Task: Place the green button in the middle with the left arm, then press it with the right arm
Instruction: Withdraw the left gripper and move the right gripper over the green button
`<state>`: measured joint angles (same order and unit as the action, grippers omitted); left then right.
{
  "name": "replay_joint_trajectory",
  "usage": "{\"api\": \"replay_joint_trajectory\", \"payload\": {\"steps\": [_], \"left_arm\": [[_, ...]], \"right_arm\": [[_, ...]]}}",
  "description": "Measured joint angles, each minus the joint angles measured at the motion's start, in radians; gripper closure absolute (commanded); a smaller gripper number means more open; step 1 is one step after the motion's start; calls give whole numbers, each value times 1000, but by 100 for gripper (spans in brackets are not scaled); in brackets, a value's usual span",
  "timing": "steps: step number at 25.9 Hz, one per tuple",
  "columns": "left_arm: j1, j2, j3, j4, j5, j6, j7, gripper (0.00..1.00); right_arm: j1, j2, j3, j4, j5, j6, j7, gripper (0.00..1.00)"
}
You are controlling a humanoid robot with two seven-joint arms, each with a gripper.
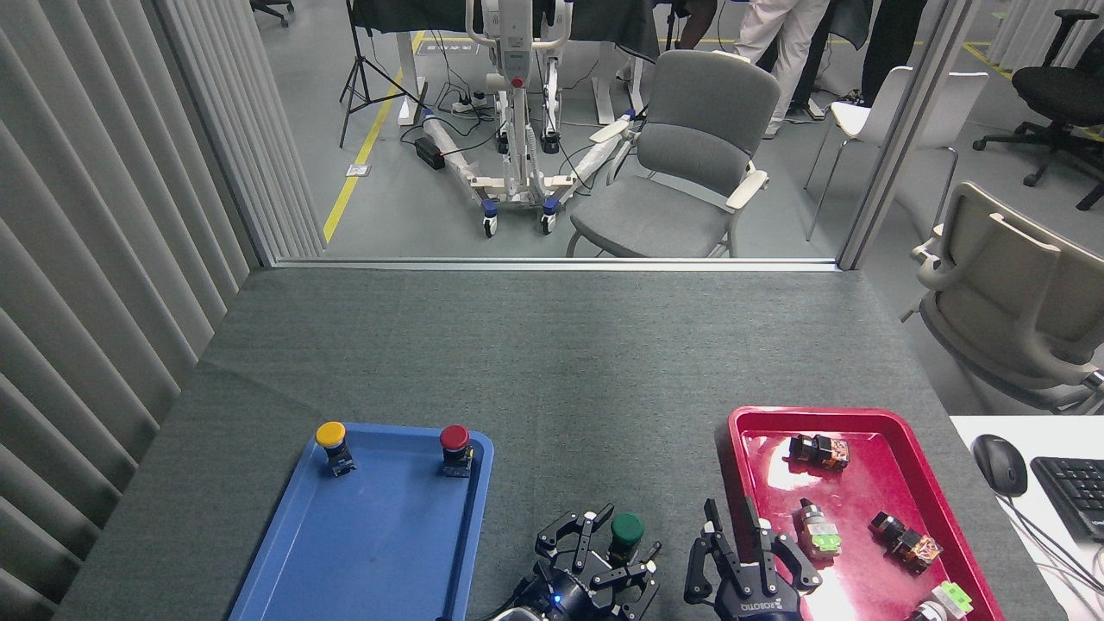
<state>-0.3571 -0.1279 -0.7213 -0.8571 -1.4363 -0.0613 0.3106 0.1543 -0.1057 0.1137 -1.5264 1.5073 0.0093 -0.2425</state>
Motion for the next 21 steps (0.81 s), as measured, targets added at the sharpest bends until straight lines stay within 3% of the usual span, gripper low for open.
{"api": "replay_joint_trajectory", "payload": {"steps": [2, 4, 12, 16, 21], "left_arm": [[20, 5, 3, -43, 0, 1, 0, 0], [44, 18, 10, -94, 0, 1, -2, 0], [197, 132, 159, -360, 2, 2, -14, 0], [345, 176, 369, -531, 1, 5, -15, 0], [512, 182, 665, -708, 1, 44, -16, 0]], "right_arm": [[0, 5, 11, 0, 6, -4, 0, 90], [0, 9, 21, 0, 13, -8, 0, 100], [-31, 32, 73, 44, 63, -25, 23, 100], [-64, 41, 98, 103, 67, -23, 59, 100], [-96, 48, 119, 167, 68, -22, 69, 100]]}}
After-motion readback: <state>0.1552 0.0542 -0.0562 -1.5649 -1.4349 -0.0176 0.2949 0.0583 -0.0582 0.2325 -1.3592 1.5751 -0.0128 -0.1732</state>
